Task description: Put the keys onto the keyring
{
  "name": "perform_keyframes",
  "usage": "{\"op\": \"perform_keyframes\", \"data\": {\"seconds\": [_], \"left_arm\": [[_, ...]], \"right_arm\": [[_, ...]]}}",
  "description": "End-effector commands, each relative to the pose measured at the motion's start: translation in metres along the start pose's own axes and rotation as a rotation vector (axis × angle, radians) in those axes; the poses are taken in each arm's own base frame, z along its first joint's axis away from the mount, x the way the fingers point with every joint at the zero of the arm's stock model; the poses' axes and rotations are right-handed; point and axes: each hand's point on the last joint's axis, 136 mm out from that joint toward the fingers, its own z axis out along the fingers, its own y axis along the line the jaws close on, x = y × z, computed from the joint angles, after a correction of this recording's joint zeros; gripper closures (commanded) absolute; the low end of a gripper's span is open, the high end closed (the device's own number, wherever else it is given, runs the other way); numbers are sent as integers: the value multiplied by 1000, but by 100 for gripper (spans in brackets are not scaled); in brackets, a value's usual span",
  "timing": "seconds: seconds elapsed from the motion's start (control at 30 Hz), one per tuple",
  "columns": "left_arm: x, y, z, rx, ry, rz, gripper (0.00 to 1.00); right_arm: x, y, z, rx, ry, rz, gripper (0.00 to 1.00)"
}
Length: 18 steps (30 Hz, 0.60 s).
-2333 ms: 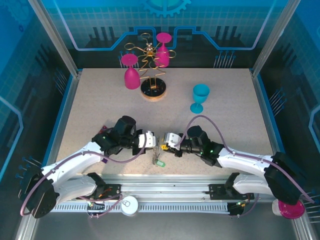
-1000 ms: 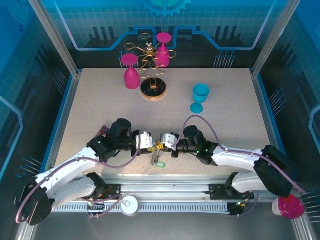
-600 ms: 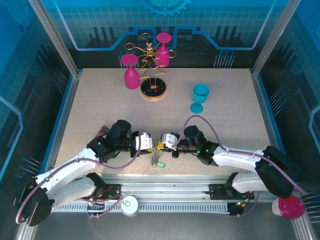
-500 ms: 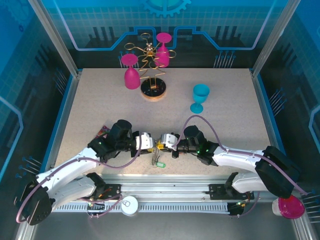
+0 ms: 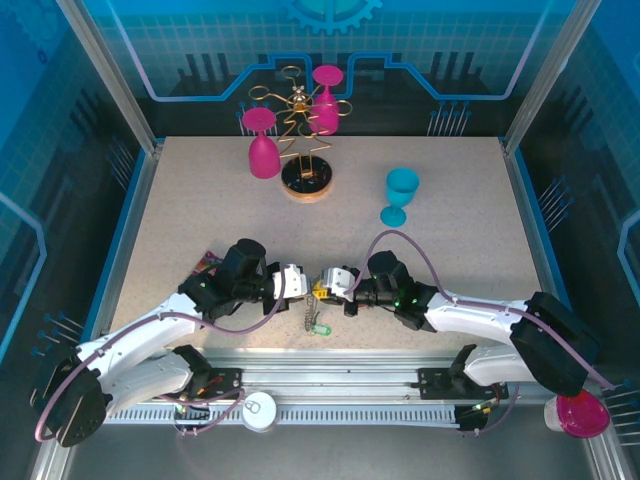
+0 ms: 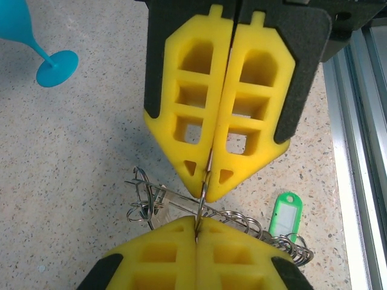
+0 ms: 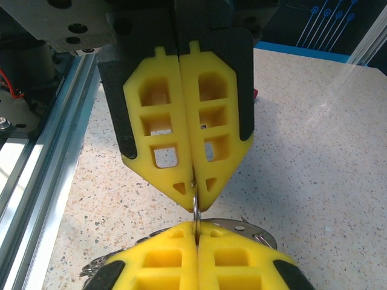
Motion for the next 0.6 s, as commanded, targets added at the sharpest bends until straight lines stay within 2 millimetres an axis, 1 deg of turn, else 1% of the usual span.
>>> {"op": "perform_keyframes", "data": {"seconds": [0.0, 0.17, 0.27, 0.43, 0.53, 0.57], "left_arm": [[-13, 0, -1, 19, -44, 19, 100], [-13, 0, -1, 21, -46, 17, 100], [-14, 1, -1, 19, -50, 14, 100], [-17, 2, -1, 13, -65, 8, 100], [-20, 4, -2, 5, -72, 5, 100], [-19, 5, -3, -4, -70, 2, 92]], "right_arm": [[-27, -2, -1, -5, -80, -39, 87], [-28, -2, 1, -10, -88, -41, 87], [-27, 0, 2, -19, -84, -39, 93], [-25, 0, 4, -20, -78, -38, 100], [-24, -2, 4, -10, -74, -36, 100], [-24, -4, 3, 1, -72, -36, 100]]}}
